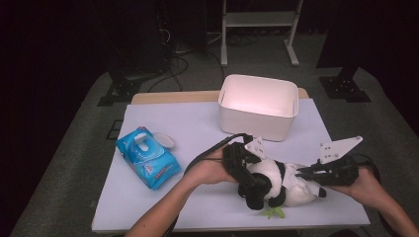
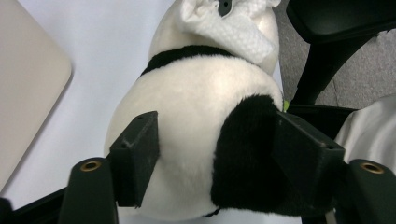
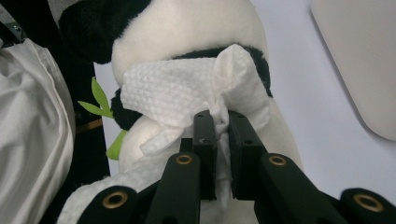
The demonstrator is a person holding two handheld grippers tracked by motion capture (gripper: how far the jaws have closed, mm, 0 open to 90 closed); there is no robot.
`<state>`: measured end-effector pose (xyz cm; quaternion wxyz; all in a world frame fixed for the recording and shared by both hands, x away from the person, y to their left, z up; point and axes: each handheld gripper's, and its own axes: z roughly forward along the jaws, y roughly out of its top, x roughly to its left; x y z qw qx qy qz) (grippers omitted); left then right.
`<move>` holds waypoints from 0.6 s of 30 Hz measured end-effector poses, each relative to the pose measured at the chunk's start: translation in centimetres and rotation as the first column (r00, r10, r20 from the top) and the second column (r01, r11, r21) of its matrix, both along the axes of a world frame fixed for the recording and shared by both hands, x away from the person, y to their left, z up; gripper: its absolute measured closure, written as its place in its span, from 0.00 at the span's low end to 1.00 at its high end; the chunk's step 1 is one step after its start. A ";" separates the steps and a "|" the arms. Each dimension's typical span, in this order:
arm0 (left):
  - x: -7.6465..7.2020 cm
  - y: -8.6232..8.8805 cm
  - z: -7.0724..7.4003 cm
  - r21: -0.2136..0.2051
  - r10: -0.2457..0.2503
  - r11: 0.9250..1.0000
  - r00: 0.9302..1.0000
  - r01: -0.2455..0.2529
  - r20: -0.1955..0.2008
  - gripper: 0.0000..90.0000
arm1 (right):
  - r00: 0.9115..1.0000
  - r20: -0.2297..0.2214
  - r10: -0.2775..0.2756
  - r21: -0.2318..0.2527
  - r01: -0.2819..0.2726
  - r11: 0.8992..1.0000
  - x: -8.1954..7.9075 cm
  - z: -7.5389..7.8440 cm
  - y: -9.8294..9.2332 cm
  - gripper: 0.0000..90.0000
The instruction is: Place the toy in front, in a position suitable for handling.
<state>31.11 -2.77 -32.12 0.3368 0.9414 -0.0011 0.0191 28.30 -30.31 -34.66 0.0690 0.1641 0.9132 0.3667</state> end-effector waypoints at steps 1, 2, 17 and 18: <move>0.1 -0.2 -0.1 0.005 0.001 1.000 1.000 -0.001 0.000 0.33 | 1.000 0.002 0.002 0.001 -0.002 1.000 0.1 0.0 0.1 0.91; 0.2 -0.3 -0.1 0.012 0.000 1.000 1.000 0.000 0.002 0.32 | 1.000 0.006 0.004 -0.001 -0.004 1.000 0.1 -0.1 0.2 0.91; 1.8 -3.3 -1.9 0.083 0.017 0.996 0.999 -0.014 -0.038 0.15 | 1.000 -0.013 0.010 0.033 -0.010 0.999 0.9 -0.7 0.8 0.92; 1.9 -3.4 -2.0 0.083 0.013 0.997 0.999 -0.010 -0.041 0.15 | 1.000 -0.014 0.009 0.035 -0.008 0.999 0.9 -0.7 0.8 0.92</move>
